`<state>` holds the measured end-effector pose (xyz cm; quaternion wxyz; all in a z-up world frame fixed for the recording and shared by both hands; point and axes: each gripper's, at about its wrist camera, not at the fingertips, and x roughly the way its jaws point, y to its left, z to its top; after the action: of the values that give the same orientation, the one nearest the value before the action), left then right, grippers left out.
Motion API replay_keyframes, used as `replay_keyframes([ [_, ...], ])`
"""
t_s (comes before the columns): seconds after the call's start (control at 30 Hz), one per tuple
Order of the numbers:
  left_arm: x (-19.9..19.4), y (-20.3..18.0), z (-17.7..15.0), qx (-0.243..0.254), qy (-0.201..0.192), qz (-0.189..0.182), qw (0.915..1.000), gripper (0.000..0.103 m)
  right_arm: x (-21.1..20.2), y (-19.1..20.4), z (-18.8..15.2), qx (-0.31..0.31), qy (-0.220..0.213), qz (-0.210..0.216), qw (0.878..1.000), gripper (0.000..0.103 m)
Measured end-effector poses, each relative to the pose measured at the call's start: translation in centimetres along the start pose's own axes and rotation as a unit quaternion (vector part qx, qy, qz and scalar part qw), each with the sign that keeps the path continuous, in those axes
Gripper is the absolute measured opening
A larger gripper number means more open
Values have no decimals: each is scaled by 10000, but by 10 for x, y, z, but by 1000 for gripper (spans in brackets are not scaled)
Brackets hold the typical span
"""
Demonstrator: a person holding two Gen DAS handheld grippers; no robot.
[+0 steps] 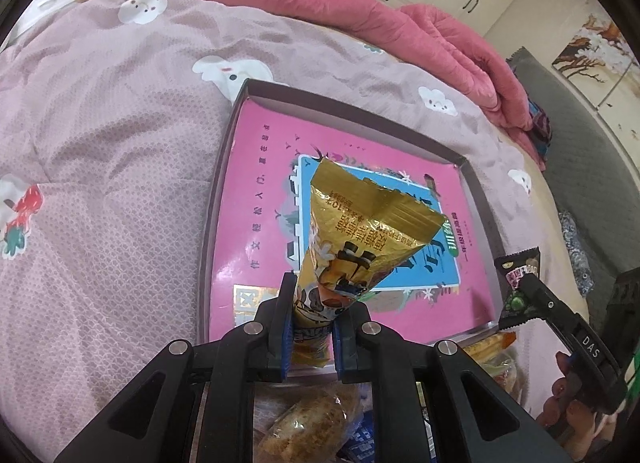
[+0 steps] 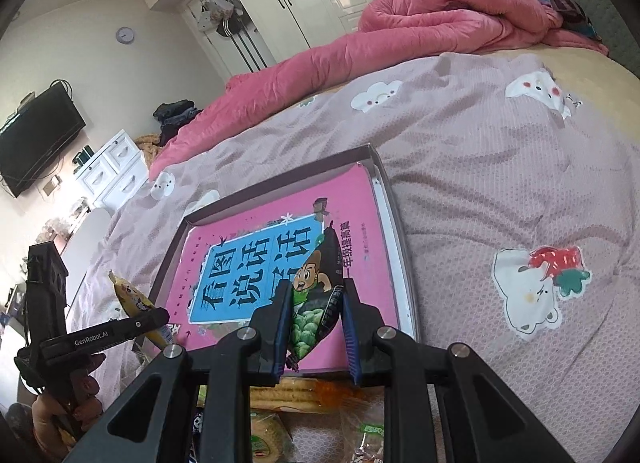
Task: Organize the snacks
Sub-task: 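Carry the wafer pack over the tray with the left tool while the right tool carries the pea bag, then open the left tool over the tray while the right tool releases the pea bag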
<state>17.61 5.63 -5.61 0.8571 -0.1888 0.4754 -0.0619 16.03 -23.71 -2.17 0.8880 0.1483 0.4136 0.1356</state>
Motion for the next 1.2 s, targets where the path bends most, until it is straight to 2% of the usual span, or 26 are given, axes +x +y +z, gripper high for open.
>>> replay_keyframes([
  [0.53,7,0,3,-18,68,153,9999,19,20,-8,-7,124,395,-200,9989,24],
  [0.8,10,4,4,-60,111,163,9998,23,19,-15,-7,293,370,-245,9986,25],
  [1.03,11,3,4,1,71,34,10000,37,11,-14,-5,243,199,-347,9989,25],
  [1.2,11,5,4,-15,75,-8,10000,39,6,-16,-3,296,70,-348,9989,26],
])
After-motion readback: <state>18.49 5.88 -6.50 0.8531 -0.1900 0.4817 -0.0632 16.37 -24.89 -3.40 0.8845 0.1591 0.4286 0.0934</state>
